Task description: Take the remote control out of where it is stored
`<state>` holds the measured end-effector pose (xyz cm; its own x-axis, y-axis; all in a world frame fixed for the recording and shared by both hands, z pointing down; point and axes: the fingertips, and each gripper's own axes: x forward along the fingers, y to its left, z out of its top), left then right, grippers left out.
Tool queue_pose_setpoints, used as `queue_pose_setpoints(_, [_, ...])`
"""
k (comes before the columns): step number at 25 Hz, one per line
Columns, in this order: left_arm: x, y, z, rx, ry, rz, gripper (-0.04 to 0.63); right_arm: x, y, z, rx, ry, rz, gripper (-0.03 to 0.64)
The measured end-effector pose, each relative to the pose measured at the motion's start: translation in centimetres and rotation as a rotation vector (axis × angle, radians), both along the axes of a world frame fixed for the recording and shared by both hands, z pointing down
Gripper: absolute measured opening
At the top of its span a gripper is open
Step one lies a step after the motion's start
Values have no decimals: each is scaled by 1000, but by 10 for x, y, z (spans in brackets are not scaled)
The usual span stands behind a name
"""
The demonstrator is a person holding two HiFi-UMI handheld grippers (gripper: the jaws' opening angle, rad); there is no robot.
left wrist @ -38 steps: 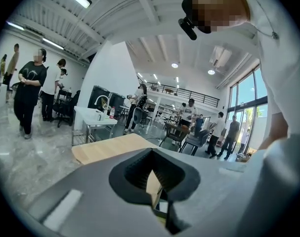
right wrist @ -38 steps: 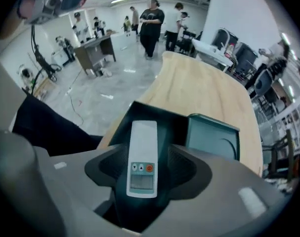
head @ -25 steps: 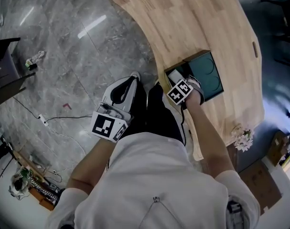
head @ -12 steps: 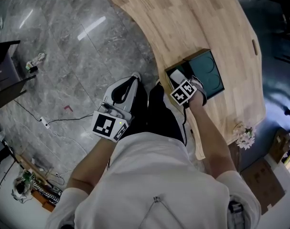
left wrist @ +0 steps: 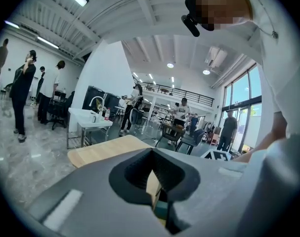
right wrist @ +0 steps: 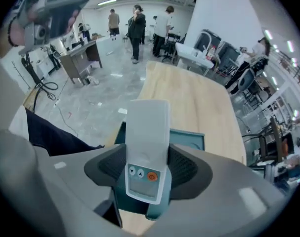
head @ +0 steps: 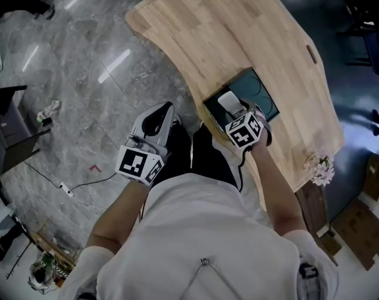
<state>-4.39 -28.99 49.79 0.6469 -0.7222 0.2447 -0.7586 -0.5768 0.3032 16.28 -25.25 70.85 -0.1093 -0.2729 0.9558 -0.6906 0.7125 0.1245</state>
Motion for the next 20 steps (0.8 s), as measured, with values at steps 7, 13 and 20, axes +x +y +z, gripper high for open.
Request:
queue_pose_setpoints(7, [46,-20,-68,153,11,109,0,8,-38,-149,318,-258,164,291])
queue_pose_setpoints(13, [84,-43,-136,308,38,187,0,22,-57,-279,616,-617,323,291])
queue_pose_setpoints(20, [110,-39,-204,448,81,234,0,55,-36,-386,889,-862,433,291])
